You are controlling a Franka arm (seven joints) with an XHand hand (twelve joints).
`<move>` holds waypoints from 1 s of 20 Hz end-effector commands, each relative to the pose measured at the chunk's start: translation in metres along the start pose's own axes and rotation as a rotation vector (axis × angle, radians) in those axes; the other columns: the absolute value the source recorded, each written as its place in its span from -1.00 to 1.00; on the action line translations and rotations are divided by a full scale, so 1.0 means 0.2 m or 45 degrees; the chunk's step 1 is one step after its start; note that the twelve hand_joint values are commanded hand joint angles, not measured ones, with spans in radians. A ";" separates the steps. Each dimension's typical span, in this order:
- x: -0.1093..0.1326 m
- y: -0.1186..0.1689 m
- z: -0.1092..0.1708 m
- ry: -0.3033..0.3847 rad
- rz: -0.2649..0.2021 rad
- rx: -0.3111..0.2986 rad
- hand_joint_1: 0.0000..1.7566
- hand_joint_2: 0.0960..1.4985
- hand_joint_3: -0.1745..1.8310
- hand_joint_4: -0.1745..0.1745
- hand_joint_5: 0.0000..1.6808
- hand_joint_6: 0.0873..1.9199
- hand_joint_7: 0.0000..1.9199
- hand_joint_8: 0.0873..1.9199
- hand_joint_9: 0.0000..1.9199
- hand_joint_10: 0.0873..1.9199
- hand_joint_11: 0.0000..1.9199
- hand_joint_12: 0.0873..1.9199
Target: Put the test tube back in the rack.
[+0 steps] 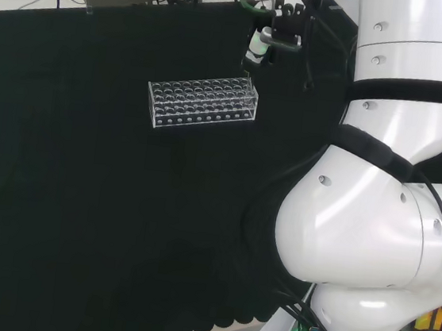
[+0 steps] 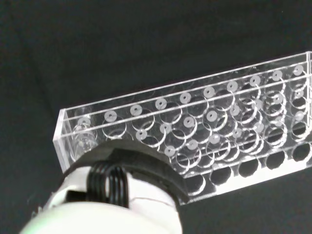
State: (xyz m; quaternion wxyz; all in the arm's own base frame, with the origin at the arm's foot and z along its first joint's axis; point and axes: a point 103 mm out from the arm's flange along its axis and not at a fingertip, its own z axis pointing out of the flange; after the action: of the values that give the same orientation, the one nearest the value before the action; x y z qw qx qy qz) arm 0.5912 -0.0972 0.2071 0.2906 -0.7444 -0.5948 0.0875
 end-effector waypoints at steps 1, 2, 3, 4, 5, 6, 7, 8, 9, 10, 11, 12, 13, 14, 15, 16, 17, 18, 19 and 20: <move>0.00 0.02 0.08 0.007 -0.003 0.018 0.64 -0.23 -0.24 -1.00 0.61 -0.79 0.50 -0.38 0.60 -1.00 0.24 -0.16; 0.00 0.02 0.07 0.011 -0.004 0.022 0.64 -0.23 -0.24 -1.00 0.61 -0.79 0.50 -0.38 0.60 -1.00 0.24 -0.16; 0.00 0.02 0.07 0.013 -0.005 0.022 0.64 -0.23 -0.24 -1.00 0.61 -0.79 0.50 -0.38 0.60 -1.00 0.24 -0.16; 0.00 0.02 0.07 0.013 -0.006 0.021 0.64 -0.23 -0.24 -1.00 0.61 -0.79 0.50 -0.38 0.60 -1.00 0.24 -0.16; 0.00 0.02 0.07 0.013 -0.006 0.022 0.64 -0.23 -0.24 -1.00 0.61 -0.79 0.50 -0.38 0.60 -1.00 0.24 -0.16; 0.00 0.02 0.07 0.014 -0.006 0.023 0.64 -0.23 -0.24 -1.00 0.61 -0.79 0.50 -0.38 0.60 -1.00 0.24 -0.16; 0.00 0.02 0.07 0.013 -0.006 0.025 0.64 -0.23 -0.24 -1.00 0.61 -0.79 0.50 -0.38 0.60 -1.00 0.24 -0.16; 0.00 0.02 0.07 0.013 -0.006 0.027 0.64 -0.23 -0.24 -1.00 0.61 -0.79 0.50 -0.38 0.60 -1.00 0.24 -0.16; 0.00 0.02 0.08 0.013 -0.005 0.031 0.64 -0.23 -0.24 -1.00 0.61 -0.79 0.50 -0.38 0.60 -1.00 0.24 -0.16; 0.00 0.02 0.08 0.013 -0.006 0.032 0.64 -0.23 -0.24 -1.00 0.61 -0.79 0.50 -0.38 0.60 -1.00 0.24 -0.16; 0.00 0.01 0.09 0.014 -0.007 0.032 0.64 -0.23 -0.24 -1.00 0.61 -0.79 0.50 -0.38 0.60 -1.00 0.24 -0.16; 0.00 0.01 0.09 0.017 -0.007 0.037 0.64 -0.23 -0.24 -1.00 0.61 -0.79 0.50 -0.38 0.60 -1.00 0.24 -0.16; 0.00 0.01 0.10 0.022 -0.007 0.038 0.64 -0.23 -0.24 -1.00 0.61 -0.79 0.50 -0.38 0.60 -1.00 0.24 -0.16; 0.00 0.01 0.11 0.024 -0.009 0.035 0.64 -0.23 -0.24 -1.00 0.61 -0.79 0.50 -0.38 0.60 -1.00 0.24 -0.16; -0.01 0.01 0.12 0.026 -0.008 0.039 0.64 -0.23 -0.24 -1.00 0.61 -0.79 0.50 -0.38 0.60 -1.00 0.24 -0.16; -0.01 0.00 0.12 0.027 -0.009 0.040 0.64 -0.23 -0.24 -1.00 0.61 -0.79 0.50 -0.38 0.60 -1.00 0.24 -0.16; -0.01 0.00 0.13 0.029 -0.010 0.038 0.64 -0.23 -0.24 -1.00 0.61 -0.79 0.50 -0.38 0.60 -1.00 0.24 -0.16; -0.01 0.00 0.13 0.031 -0.010 0.036 0.64 -0.23 -0.24 -1.00 0.61 -0.79 0.50 -0.38 0.60 -1.00 0.24 -0.16; -0.01 0.00 0.13 0.032 -0.011 0.035 0.64 -0.23 -0.24 -1.00 0.61 -0.79 0.50 -0.38 0.60 -1.00 0.24 -0.16; -0.01 0.00 0.14 0.032 -0.017 0.036 0.64 -0.23 -0.24 -1.00 0.61 -0.79 0.50 -0.38 0.60 -1.00 0.24 -0.16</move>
State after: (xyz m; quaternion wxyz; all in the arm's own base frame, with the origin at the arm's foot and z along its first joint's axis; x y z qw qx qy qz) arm 0.5799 -0.0907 0.1865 0.3087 -0.7387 -0.5925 0.0889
